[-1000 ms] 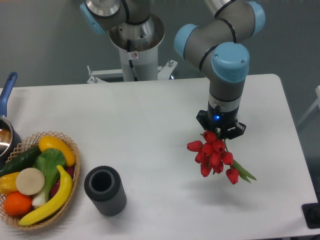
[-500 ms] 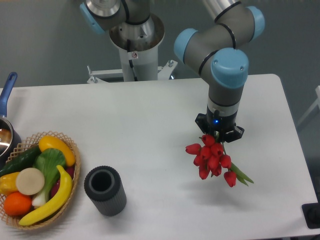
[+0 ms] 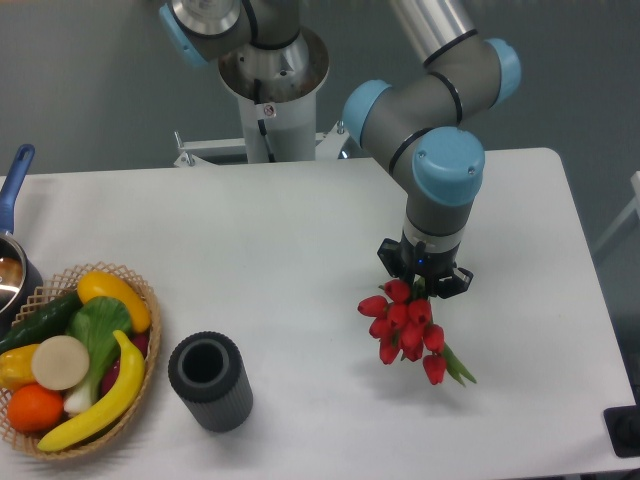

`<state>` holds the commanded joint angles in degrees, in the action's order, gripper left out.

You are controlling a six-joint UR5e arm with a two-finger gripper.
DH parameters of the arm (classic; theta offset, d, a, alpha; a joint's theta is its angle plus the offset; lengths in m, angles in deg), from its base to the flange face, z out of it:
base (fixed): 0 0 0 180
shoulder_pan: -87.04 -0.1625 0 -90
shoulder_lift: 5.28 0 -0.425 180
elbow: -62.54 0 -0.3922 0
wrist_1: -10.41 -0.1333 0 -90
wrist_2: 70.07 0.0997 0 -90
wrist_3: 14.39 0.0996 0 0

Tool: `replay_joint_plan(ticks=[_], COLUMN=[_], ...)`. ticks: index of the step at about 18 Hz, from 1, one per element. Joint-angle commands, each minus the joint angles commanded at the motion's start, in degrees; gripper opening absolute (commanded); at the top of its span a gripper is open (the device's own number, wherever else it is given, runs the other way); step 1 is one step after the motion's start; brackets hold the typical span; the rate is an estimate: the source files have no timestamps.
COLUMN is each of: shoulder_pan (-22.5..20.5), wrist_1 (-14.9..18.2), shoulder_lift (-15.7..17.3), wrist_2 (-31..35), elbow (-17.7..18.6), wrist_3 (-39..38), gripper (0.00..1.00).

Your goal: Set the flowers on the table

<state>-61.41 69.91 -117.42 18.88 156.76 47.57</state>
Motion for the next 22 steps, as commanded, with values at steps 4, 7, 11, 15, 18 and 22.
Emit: replay_joint_plan(ticks=[4,7,11,15,18,22], shoulder_pan=[-0.09,-0.26,-0.53,-1.14,-4.03,-5.01], wrist_1=[-0.96,-5.79,-8.17,-8.70,-8.70,-8.53], shoulder_lift=[0.09,0.53,0.79,0.79,2.45,3.34], wrist_2=[-0.09,0.09,0.00,0.26,0.18,0.26], elbow=[0.35,2.63,3.08,3.60,5.00,5.63], wrist_3=[0.26,0.53,0.35,0.61,1.23,7.55], gripper=[1.00,1.00,1.00,1.00,1.00,1.00])
